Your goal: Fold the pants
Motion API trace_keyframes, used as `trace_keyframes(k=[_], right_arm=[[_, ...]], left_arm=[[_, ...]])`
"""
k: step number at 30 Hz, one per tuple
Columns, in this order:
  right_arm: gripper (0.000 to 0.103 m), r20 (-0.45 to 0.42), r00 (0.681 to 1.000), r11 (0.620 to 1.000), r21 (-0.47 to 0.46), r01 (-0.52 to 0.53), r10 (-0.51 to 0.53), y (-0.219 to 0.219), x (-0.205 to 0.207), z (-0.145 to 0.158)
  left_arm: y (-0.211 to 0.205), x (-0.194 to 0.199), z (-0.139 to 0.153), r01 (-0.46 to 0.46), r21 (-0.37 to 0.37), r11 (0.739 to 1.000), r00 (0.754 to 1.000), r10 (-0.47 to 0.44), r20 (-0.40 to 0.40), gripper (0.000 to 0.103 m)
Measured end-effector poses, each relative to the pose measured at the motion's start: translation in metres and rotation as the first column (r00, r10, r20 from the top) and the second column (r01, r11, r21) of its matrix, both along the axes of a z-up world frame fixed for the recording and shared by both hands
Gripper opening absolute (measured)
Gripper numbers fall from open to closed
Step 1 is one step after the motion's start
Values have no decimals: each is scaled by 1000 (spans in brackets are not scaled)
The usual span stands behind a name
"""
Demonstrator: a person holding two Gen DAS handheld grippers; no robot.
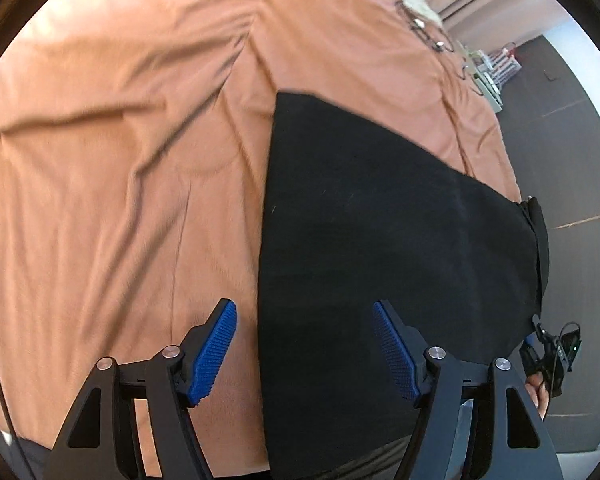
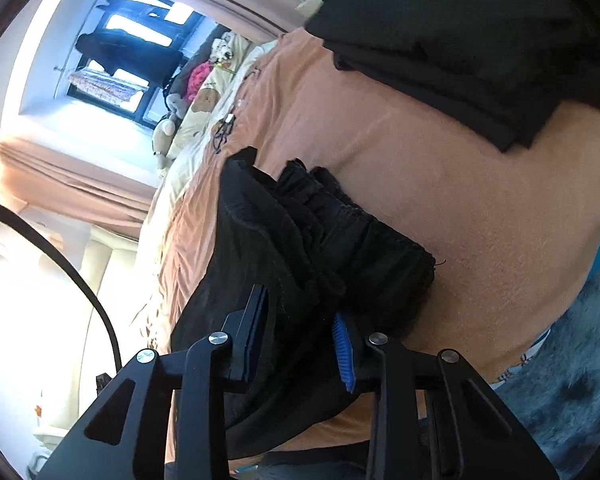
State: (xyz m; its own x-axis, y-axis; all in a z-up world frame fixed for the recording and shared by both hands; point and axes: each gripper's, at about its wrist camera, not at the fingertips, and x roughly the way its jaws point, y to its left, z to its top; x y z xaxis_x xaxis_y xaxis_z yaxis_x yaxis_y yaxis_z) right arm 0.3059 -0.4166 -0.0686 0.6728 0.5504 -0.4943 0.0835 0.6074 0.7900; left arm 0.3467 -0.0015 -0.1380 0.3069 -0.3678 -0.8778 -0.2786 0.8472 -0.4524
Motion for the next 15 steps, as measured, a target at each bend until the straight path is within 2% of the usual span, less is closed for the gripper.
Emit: trace_keyframes(k=[2,7,10,15], right_arm=[[29,15,1000,1000,-13,7,-7,2,-6,7],[29,70,997,1000,-23,-22,23,9,-15,20],[29,25,999,999,-36,-31,32,10,-5,9],[29,-27,999,999,27,-17,18,3,12,-7]], left_arm=[[-1,-3,-7,-6,-18,1000,1000,6,-10,65],[-3,-11,-24,-29,-67,997,999,26,-47,64],[-5,-12,-29,-33,-76,997,998,29,-48,64],[-9,-11,-28,-33,-92,995,999,29,-39,64]])
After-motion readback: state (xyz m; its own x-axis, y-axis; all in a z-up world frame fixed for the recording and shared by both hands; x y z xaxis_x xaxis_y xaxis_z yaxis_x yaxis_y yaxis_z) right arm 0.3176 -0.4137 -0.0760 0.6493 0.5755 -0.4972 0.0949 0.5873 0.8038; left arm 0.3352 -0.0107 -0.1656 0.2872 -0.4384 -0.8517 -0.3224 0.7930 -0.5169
